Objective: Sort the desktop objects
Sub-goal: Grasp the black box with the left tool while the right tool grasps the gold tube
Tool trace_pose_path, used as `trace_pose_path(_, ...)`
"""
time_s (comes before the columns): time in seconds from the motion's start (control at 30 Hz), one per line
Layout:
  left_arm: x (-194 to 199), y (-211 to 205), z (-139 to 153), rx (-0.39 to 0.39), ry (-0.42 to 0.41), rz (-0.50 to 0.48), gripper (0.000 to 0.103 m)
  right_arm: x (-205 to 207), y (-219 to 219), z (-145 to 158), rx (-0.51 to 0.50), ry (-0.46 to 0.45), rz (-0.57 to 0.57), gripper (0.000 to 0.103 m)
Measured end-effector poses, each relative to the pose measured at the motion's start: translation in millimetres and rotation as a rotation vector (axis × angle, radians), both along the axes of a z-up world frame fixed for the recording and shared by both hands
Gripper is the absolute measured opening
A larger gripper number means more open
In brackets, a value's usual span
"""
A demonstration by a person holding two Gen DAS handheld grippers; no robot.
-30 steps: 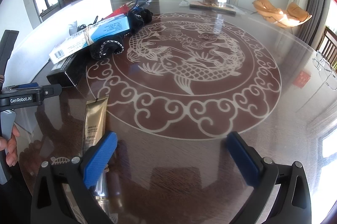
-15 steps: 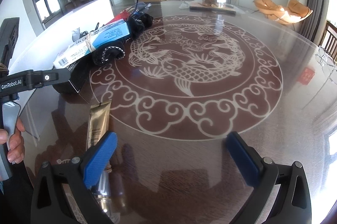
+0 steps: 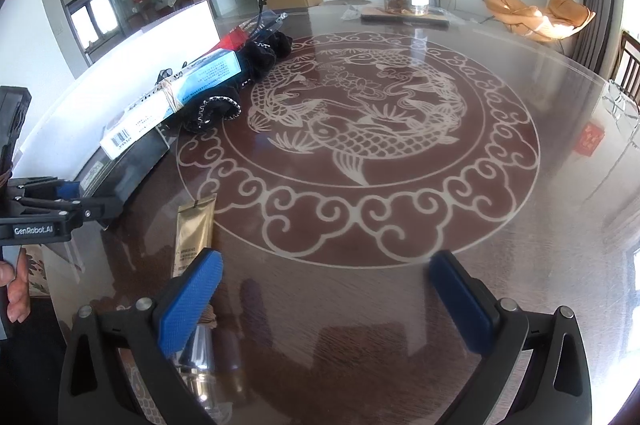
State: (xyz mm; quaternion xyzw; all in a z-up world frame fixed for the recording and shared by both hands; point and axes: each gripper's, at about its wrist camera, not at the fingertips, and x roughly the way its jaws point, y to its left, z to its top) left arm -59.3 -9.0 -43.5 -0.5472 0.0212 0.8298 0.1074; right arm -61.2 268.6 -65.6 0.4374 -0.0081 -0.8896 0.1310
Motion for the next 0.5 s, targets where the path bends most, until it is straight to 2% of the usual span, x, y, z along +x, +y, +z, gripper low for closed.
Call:
trace_pose_path(0.07, 18, -11, 8, 0.004, 0.011, -0.002, 0.058, 5, 3, 6, -0.083, 0.031, 0.042, 0.103)
trace_pose_path(0.13, 30, -19, 10, -0.007, 0.016, 0.009, 0.058, 9, -8, 15, -0.121, 0.008, 0.151, 0.103)
trace_pose_path(0.2, 36, -25, 8, -0.009, 0.027, 0.018, 0.058, 16, -38, 24, -0.019, -0.006, 0.273, 0.103)
trace_pose_path(0.27, 39, -25, 8, -0.001, 0.038, 0.032, 0.058, 23, -72, 25, 0.128, -0.020, 0.376, 0.102)
trace_pose_path(0.3, 39, -26, 8, 0.002, 0.041, 0.038, 0.058, 24, -84, 22, 0.191, -0.037, 0.390, 0.094)
trace_pose_path(0.33, 39, -26, 10, 0.003, 0.052, 0.043, 0.058, 23, -90, 18, 0.220, -0.062, 0.391, 0.089)
trace_pose_path(0.37, 39, -26, 12, 0.004, 0.066, 0.046, 0.058, 19, -93, 14, 0.232, -0.100, 0.377, 0.078)
trace_pose_path(0.47, 45, -32, 18, 0.031, 0.089, 0.052, 0.058, 15, -87, 1, 0.225, -0.210, 0.315, 0.074)
trace_pose_path(0.5, 47, -33, 18, 0.036, 0.096, 0.052, 0.058, 19, -86, 2, 0.232, -0.183, 0.318, 0.063)
